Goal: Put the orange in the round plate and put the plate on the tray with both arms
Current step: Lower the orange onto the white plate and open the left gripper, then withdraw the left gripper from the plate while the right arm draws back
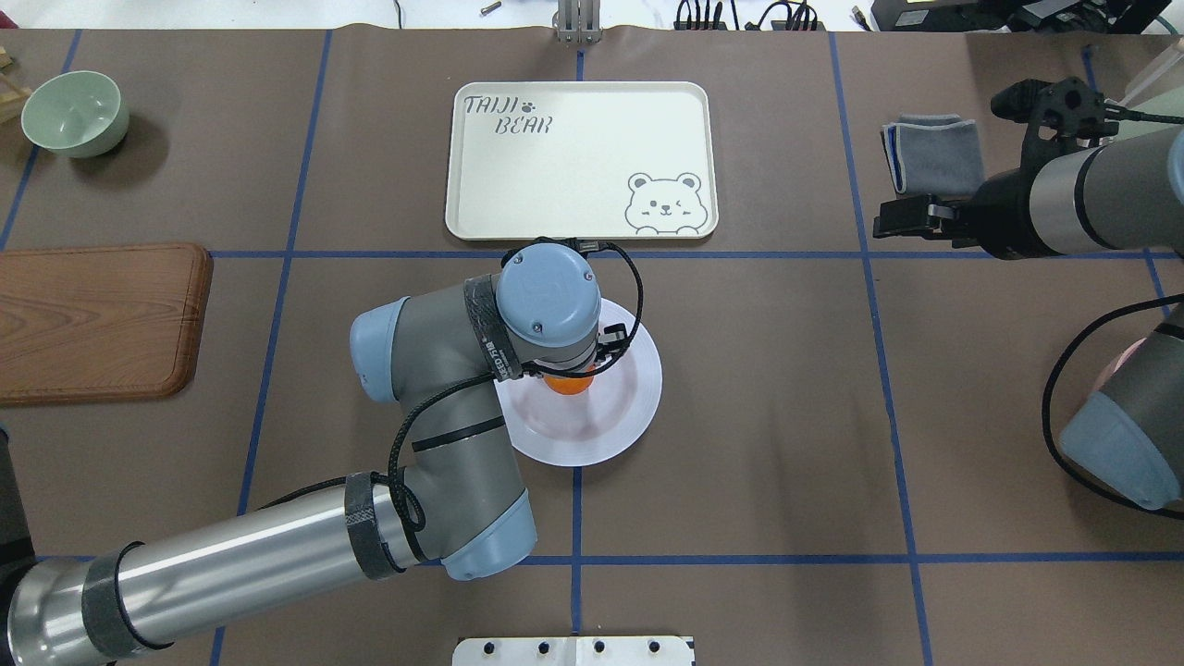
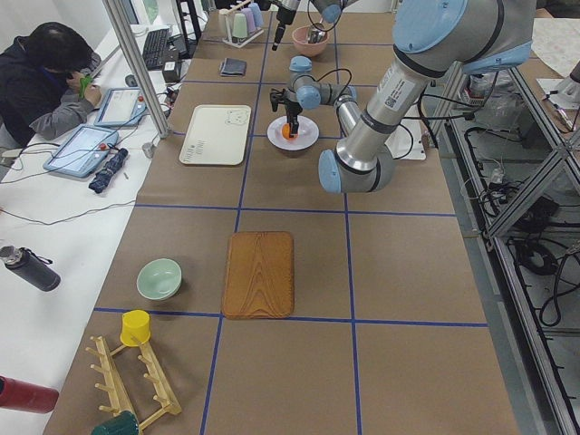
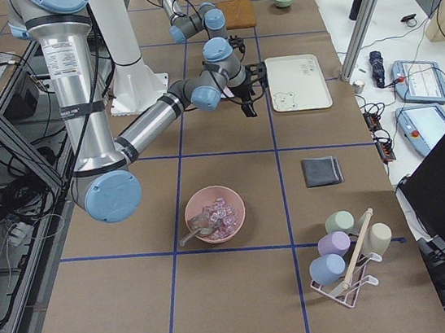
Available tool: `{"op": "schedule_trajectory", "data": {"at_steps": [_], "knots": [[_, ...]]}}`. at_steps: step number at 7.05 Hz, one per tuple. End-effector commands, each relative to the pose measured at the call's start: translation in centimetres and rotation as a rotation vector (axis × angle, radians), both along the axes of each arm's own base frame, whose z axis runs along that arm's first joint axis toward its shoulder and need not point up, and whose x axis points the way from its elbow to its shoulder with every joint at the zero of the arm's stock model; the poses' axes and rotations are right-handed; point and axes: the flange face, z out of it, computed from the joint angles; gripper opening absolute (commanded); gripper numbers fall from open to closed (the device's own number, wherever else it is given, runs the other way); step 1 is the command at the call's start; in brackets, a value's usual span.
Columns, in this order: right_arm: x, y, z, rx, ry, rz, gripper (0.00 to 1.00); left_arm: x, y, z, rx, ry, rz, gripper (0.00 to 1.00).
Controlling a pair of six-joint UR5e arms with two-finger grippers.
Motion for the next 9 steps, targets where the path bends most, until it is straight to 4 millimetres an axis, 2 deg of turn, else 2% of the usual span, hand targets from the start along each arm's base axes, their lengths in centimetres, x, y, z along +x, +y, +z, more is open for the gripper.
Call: {"op": "schedule_trajectory", "data": {"at_steps": [1,2,3,4,5,6,7,8,9], "knots": [[0.0,0.0,0.0,0.000,0.001,-0.001,1.00,0.4,0.8,-0.2,0.008,0.003,0.013,0.99],[-0.1,0.0,0.0,-0.002,-0.001,0.000,0.98,-0.5,1.1,-1.2,0.015,0.023,0.011,0.99],[-0.4,0.2,-0.1,-0.075,-0.042,0.045,0.98,-2.6,-0.3,-2.1,0.026,0.043,-0.009,0.99],[-1.3,0.3,-1.5,-0.093,-0.101,0.081,0.98,-5.0,-2.0,-2.8,0.075,0.030,0.003,0.99],[-2.7,0.9,-2.1,-0.136,-0.132,0.115,0.97,-9.8,-4.0,-2.4,0.110,-0.018,0.031,0.99],[-4.7,1.5,-3.8,-0.199,-0.197,0.180,0.96,-16.2,-6.1,0.8,0.139,-0.044,0.113,0.99],[-7.3,2.7,-5.0,-0.272,-0.255,0.228,0.96,-22.4,-8.3,5.1,0.194,-0.069,0.188,0.99],[-9.7,4.0,-6.0,-0.357,-0.315,0.287,0.96,-27.4,-11.1,8.5,0.214,-0.097,0.221,0.99],[-11.1,5.3,-7.0,-0.396,-0.379,0.286,1.00,-32.7,-13.1,12.9,0.208,-0.133,0.232,0.99]]}}
